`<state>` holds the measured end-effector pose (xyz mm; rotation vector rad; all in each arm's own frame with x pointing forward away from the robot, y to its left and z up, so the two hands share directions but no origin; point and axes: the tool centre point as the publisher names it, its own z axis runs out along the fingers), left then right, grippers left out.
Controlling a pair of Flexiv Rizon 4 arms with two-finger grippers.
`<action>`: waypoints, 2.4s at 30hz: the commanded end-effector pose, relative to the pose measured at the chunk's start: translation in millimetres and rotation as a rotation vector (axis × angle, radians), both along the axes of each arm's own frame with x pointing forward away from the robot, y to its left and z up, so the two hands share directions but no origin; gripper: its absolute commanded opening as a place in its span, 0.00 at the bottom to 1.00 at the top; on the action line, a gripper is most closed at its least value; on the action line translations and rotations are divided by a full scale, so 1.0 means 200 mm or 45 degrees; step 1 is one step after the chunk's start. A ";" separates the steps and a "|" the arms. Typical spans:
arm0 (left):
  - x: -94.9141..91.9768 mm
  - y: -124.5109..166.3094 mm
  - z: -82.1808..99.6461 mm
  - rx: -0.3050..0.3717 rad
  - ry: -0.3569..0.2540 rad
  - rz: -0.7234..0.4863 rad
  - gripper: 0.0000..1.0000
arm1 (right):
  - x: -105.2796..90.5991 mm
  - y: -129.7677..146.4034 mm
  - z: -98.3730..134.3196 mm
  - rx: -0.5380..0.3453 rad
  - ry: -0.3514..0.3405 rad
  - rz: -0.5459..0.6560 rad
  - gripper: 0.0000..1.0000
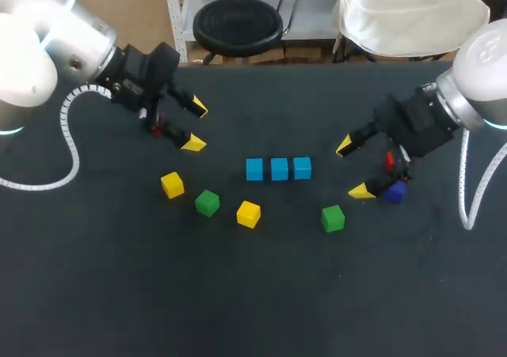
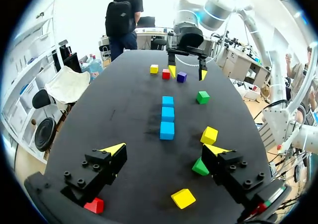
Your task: Place the blue cubes, place green cubes on the blue cubes, place the yellow cubes on the green cubes, then place the red cubes on the yellow cubes, and place purple cube on the red cubes.
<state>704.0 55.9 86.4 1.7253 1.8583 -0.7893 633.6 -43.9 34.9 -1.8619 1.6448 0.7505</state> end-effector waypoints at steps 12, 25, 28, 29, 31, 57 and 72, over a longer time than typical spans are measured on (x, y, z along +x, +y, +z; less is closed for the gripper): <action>0.00 0.00 0.00 0.001 0.000 -0.002 1.00 | -0.30 -0.07 0.08 -0.015 0.039 0.047 1.00; 0.00 0.00 0.00 0.001 0.000 -0.002 1.00 | -0.41 0.04 -0.13 0.088 0.117 0.093 1.00; 0.00 0.00 0.00 0.001 0.000 -0.002 1.00 | -0.41 0.06 -0.13 0.097 0.115 0.107 1.00; 0.00 0.00 0.00 0.001 0.000 -0.002 1.00 | -0.40 0.06 -0.13 0.099 0.109 0.117 1.00; 0.00 0.00 0.00 0.001 0.000 -0.002 1.00 | -0.40 0.07 -0.12 0.093 0.098 0.131 1.00; 0.00 0.00 0.00 0.001 0.000 -0.002 1.00 | -0.25 0.13 -0.16 0.081 0.072 0.274 1.00; 0.00 0.00 0.00 0.001 0.000 -0.002 1.00 | -0.27 0.15 -0.20 0.091 0.085 0.272 0.35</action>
